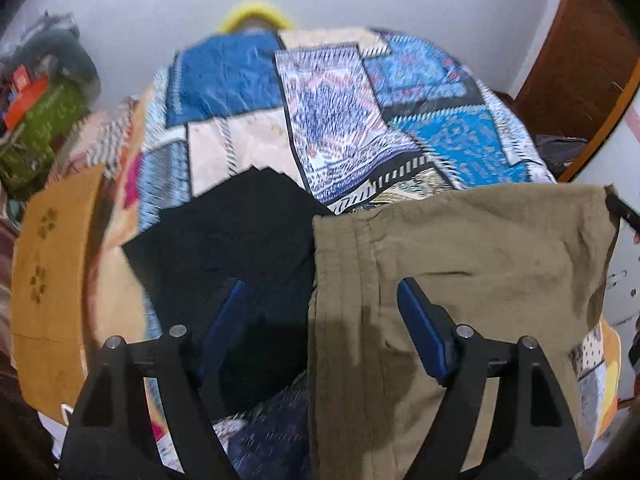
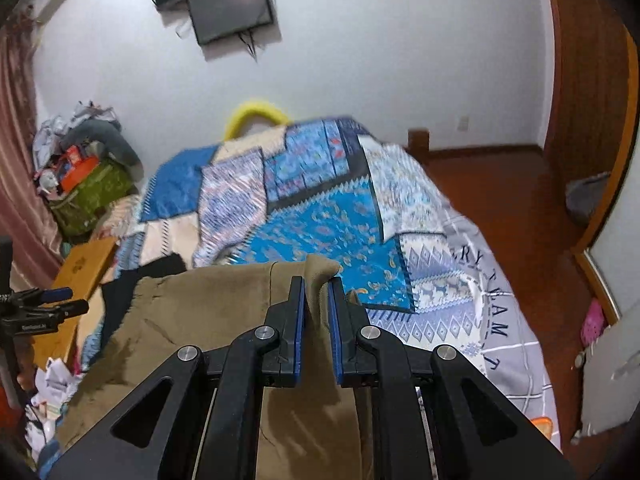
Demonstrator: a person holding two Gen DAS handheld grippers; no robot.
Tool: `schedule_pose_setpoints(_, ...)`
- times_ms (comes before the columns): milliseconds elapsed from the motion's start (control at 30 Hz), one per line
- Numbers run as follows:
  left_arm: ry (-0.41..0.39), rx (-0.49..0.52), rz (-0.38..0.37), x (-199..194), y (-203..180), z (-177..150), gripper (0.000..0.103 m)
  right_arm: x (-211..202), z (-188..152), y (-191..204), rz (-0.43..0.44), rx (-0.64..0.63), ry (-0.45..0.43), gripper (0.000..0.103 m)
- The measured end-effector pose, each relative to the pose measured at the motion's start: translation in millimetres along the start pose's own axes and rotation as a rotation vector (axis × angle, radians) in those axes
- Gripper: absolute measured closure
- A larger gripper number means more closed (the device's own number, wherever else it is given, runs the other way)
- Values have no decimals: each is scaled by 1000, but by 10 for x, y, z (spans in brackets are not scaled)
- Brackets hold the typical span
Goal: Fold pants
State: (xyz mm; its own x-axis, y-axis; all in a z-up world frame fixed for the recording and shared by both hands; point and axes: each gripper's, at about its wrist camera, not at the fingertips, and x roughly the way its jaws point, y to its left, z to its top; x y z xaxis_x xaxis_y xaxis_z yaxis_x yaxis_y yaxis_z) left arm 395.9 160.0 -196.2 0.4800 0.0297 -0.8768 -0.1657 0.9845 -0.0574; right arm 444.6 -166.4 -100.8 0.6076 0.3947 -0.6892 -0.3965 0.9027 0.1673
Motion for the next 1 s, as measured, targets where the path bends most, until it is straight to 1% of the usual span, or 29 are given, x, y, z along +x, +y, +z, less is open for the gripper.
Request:
schedule_pose_setpoints(33,22,-9,-5,139,9,49,25,79,-32,-32,-5,-4,22,93)
schedule_pose_setpoints(67,42,-16,-10,261,14,82,25,272,-40,-58,-8,-3,56,93)
schedule_pose_setpoints(167,106,-41,-29,637,51,178,25,630,-134,-85,-18,-22,125,93)
schedule_pose_setpoints(233,146,-60,-36,887,65,210,25,756,-195,-59,-23,-38,149,93)
schedule_pose_setpoints(300,160,-72,-18,1056,71,225,24,900,-256,-37,-13,-59,162,93)
schedule_pose_setpoints(367,172,-85,-49,1185,78,245,22,954,-282,-13,-13,-77,166,93)
schedule_pose_setpoints(533,212,-109,-166,1397,65,305,21,1062,-359,13,-9,-109,182,93)
schedule_pose_setpoints(600,223,-120,-203,1449,68,313,27,1058,-369,14,-8,-109,181,93)
schedule_pose_setpoints(633,221,-129,-237,1450,73,318,42,1075,-357,14,-6,-105,180,93)
schedule_pose_setpoints(667,219,-139,-246,1433,75,321,45,1050,-353,7,-4,-98,173,93)
schedule_pose_setpoints(733,187,-140,-214,1347,67,323,50,1031,-330,1,0,-86,162,93)
schedule_pose_setpoints(833,137,-89,-145,1138,18,317,57,934,-275,0,-2,-74,134,93)
schedule_pose_setpoints(900,92,-77,-115,939,30,329,59,773,-205,-2,1,-63,94,93)
schedule_pose_setpoints(1000,12,-55,-88,521,54,326,61,504,-77,6,0,-50,29,93)
